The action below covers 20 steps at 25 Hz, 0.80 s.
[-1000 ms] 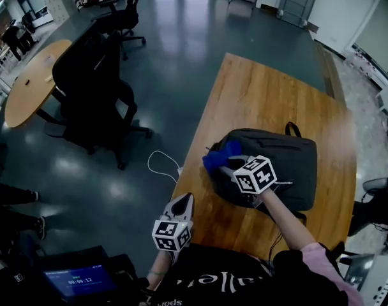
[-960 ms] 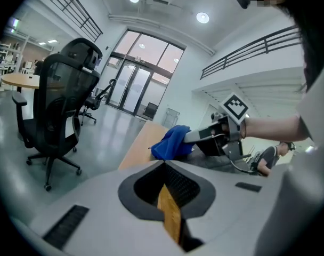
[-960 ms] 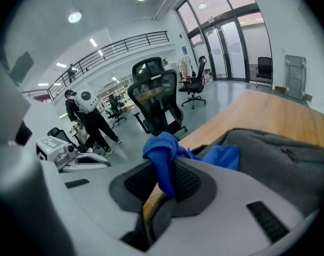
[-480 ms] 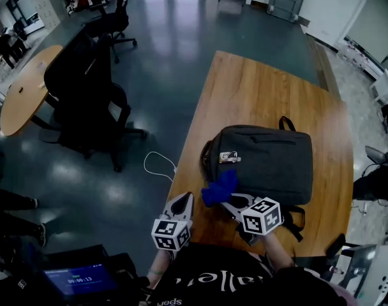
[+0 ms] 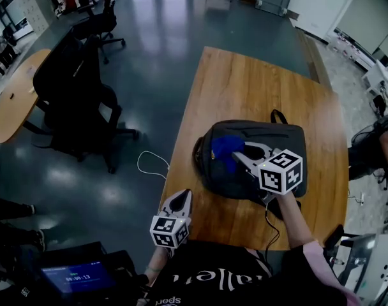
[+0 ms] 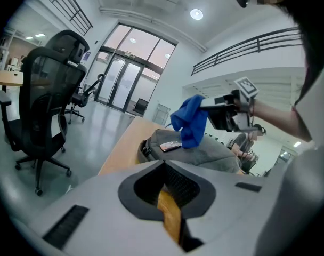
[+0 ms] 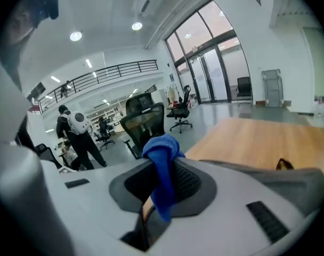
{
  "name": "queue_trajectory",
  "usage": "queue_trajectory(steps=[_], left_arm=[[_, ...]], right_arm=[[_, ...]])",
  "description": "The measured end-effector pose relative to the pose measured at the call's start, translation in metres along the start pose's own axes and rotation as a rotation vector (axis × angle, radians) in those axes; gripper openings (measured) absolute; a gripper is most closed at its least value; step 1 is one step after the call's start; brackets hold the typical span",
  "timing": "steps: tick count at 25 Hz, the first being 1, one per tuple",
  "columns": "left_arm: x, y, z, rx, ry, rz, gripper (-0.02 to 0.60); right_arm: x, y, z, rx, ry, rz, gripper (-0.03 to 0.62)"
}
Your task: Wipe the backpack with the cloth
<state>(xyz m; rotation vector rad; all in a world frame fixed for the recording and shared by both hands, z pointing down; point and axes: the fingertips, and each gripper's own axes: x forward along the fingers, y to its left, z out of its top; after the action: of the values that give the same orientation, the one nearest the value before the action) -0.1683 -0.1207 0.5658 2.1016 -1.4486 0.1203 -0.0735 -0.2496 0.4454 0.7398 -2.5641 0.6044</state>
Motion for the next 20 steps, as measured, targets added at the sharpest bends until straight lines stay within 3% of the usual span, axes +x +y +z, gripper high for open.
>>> queue_trajectory(steps=[5,10,13,20], left_arm=[[0.001,-0.002,-0.002,0.014,0.008,-0.016,-0.002],[-0.002,0.002,-0.006,0.015,0.013,-0.006,-0.002],[-0.002,0.005,-0.006,0.015,0.009,0.000,-0.002],[-0.004,0.010,-0.007,0.015,0.013,0.013,-0.002]], right_arm=[[0.013,-0.083,0.051,-0.084,-0.011,-0.180,0.055],[0.033,-0.144,0.031,-0.047,0.121,-0.274,0.054],[0.036,-0.154,0.004,-0.021,0.174,-0.279,0.055],[0.013,-0.128,-0.018,-0.002,0.109,-0.263,0.055]])
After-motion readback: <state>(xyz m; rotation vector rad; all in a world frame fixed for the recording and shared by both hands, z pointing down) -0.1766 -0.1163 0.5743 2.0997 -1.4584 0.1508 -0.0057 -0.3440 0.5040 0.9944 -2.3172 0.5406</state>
